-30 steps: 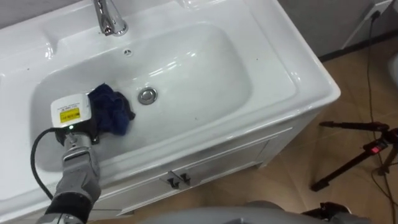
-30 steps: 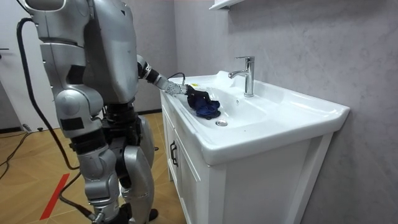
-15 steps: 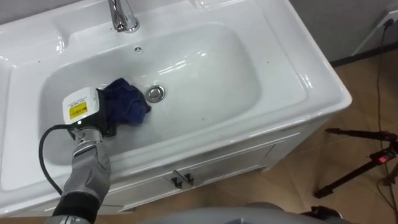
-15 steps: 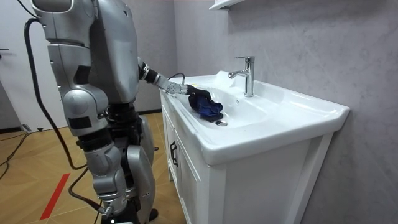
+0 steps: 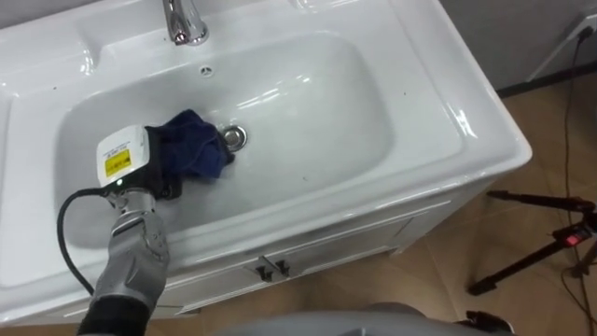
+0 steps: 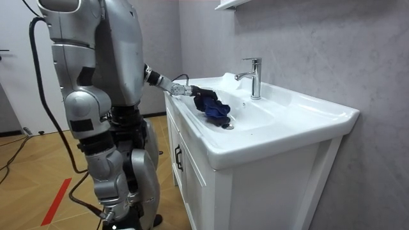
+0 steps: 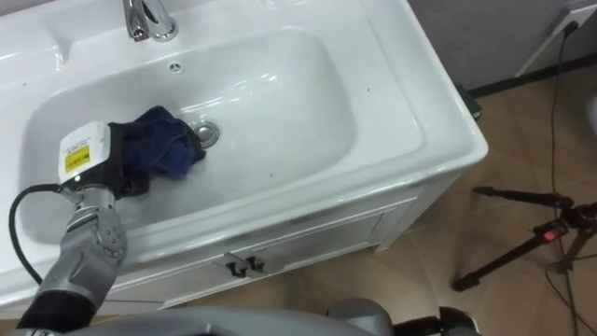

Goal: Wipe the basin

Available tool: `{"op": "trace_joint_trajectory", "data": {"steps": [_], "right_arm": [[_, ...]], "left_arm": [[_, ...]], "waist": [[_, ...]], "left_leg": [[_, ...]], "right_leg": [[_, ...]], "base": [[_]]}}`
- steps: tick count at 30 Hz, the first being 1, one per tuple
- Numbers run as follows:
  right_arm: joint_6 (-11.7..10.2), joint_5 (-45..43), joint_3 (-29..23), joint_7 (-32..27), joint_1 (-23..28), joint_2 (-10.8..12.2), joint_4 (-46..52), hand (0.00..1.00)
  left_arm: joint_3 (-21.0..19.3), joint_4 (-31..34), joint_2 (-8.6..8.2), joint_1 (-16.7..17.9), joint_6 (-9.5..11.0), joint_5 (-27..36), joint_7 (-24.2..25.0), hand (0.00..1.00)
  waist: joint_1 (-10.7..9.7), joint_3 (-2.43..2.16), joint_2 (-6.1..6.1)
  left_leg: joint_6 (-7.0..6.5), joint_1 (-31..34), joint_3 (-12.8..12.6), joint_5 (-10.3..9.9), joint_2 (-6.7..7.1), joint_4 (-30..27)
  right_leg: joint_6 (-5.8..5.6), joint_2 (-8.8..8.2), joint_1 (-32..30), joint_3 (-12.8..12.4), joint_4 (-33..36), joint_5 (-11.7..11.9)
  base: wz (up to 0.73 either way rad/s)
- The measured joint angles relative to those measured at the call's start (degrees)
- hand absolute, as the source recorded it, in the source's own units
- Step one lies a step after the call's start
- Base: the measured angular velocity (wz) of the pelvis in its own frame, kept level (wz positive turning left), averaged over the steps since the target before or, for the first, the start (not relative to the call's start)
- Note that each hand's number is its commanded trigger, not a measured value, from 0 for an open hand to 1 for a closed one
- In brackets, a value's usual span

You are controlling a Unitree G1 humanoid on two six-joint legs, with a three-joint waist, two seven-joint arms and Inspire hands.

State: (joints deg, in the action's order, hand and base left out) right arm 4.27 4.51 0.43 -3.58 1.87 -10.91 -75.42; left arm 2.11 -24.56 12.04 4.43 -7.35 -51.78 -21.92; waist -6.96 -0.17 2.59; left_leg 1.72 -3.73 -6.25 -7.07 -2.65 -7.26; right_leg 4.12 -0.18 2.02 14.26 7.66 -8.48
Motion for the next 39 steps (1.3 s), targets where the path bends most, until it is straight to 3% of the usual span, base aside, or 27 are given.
{"op": "trace_joint_trajectory", "data": {"steps": [8,24,32,35,36,39], "right_arm": [[-0.74,1.01,-1.11,0.05,-0.58,1.12,-0.07,0.00],[-0.49,3.70,-4.24,0.66,0.61,0.90,-0.95,0.00],[-0.52,3.66,-4.25,1.33,1.59,0.62,-0.90,0.00],[-0.51,3.16,-5.08,1.88,1.57,0.25,-0.90,0.00],[-0.50,3.21,-5.71,1.96,1.69,0.12,-0.93,0.00],[-0.45,2.96,-6.64,1.97,2.09,0.14,-0.93,0.00]], "left_arm": [[-1.80,3.06,0.00,0.03,0.31,0.59,-0.04,1.00],[-7.23,18.13,0.77,0.07,-1.09,0.48,0.03,1.00],[-10.81,19.10,0.89,0.06,-1.03,0.53,0.04,1.00],[-13.26,19.09,0.92,0.07,-0.97,0.55,0.03,1.00],[-14.19,19.09,1.26,0.07,-0.96,0.56,0.03,1.00],[-16.17,19.10,2.43,0.07,-0.97,0.45,0.02,1.00]], "waist": [[1.13,-0.02,0.06],[1.53,0.01,1.31],[2.79,0.16,1.46],[2.86,0.49,1.98],[2.88,0.62,2.23],[3.68,0.41,2.66]], "left_leg": [[0.00,0.38,0.19,0.00,-0.09,-0.12],[0.01,0.52,0.32,0.00,-0.07,-0.15],[0.14,0.20,0.47,-0.10,-0.07,-0.12],[0.20,0.25,0.70,-0.18,-0.06,-0.12],[0.25,0.40,0.78,-0.22,-0.06,-0.16],[0.25,0.70,0.89,-0.22,-0.06,-0.21]], "right_leg": [[0.01,0.08,0.01,0.35,0.00,0.00],[-0.01,0.01,0.06,0.79,0.02,0.03],[-0.01,-0.01,0.39,0.84,0.12,0.03],[-0.03,-0.01,0.41,0.86,0.07,0.03],[-0.06,0.00,0.29,0.87,0.06,0.01],[-0.07,0.04,-0.06,0.87,0.05,0.01]], "base": [[0.06],[0.01],[0.01],[0.03],[0.04],[0.01]]}}
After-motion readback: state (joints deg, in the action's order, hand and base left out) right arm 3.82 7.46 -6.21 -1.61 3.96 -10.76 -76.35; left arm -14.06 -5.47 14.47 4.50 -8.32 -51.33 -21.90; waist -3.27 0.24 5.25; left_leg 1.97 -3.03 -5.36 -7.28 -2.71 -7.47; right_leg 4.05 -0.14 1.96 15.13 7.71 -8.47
